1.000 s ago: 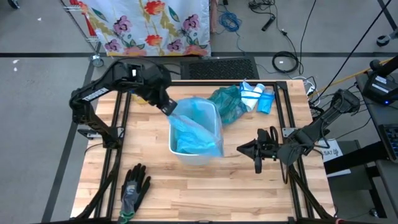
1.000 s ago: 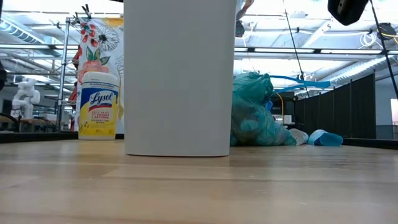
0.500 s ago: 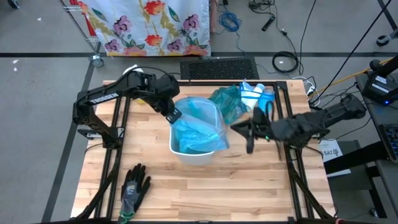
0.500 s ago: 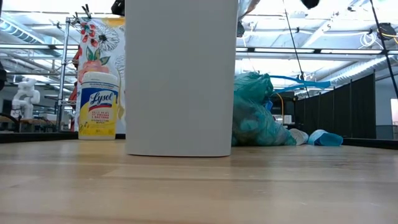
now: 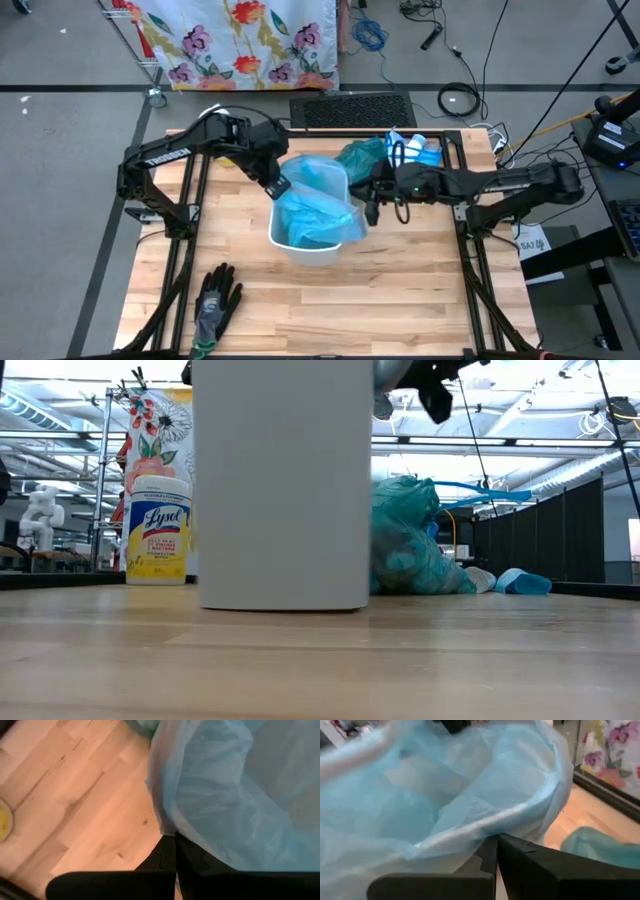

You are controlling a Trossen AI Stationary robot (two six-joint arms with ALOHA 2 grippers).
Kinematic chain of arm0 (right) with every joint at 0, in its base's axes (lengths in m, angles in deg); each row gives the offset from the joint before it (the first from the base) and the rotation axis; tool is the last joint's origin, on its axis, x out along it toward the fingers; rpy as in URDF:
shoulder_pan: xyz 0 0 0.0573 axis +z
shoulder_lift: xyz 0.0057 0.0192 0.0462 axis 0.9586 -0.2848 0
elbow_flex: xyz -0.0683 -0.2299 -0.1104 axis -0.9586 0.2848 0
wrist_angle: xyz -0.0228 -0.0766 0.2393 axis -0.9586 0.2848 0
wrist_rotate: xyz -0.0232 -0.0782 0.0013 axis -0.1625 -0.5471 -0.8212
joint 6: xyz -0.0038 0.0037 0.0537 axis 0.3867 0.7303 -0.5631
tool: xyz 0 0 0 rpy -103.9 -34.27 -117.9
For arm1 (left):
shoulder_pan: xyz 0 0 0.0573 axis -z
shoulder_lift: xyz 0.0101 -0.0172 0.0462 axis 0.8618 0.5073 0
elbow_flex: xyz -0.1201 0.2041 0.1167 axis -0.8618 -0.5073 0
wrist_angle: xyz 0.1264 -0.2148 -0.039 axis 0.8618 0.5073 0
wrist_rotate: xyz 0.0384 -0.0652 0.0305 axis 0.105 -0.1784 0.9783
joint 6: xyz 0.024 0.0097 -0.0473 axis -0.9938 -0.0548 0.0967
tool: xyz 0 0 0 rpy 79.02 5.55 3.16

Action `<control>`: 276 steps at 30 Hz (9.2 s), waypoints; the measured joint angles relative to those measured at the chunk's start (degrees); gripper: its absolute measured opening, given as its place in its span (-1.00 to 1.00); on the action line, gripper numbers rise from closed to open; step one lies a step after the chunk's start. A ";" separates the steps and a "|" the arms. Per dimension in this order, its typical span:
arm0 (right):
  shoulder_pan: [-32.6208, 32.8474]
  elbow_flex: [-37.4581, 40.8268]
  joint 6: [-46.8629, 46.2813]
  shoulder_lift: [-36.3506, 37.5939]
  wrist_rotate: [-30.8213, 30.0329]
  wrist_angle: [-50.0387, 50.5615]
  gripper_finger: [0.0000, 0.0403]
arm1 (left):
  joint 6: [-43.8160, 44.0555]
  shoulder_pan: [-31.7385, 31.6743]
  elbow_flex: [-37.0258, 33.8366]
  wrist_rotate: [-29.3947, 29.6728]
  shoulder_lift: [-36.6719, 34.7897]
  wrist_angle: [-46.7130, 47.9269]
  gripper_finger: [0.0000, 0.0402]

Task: Place trash/remove bag and relplace
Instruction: Insert the light blue trash bag into the white trash bin

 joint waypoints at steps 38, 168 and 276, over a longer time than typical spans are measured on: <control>2.17 -0.01 -10.35 0.70 -0.24 8.62 -1.00 | -1.33 2.95 -32.93 3.02 -25.03 -30.09 -1.00; 9.98 -47.31 -17.00 -28.85 12.77 21.22 -0.56 | -4.28 0.02 -55.95 -4.53 -57.18 -46.74 -0.08; 13.56 -68.01 -8.53 -49.02 17.11 18.03 -0.32 | 7.11 44.02 -14.14 27.03 -15.34 -15.22 -1.00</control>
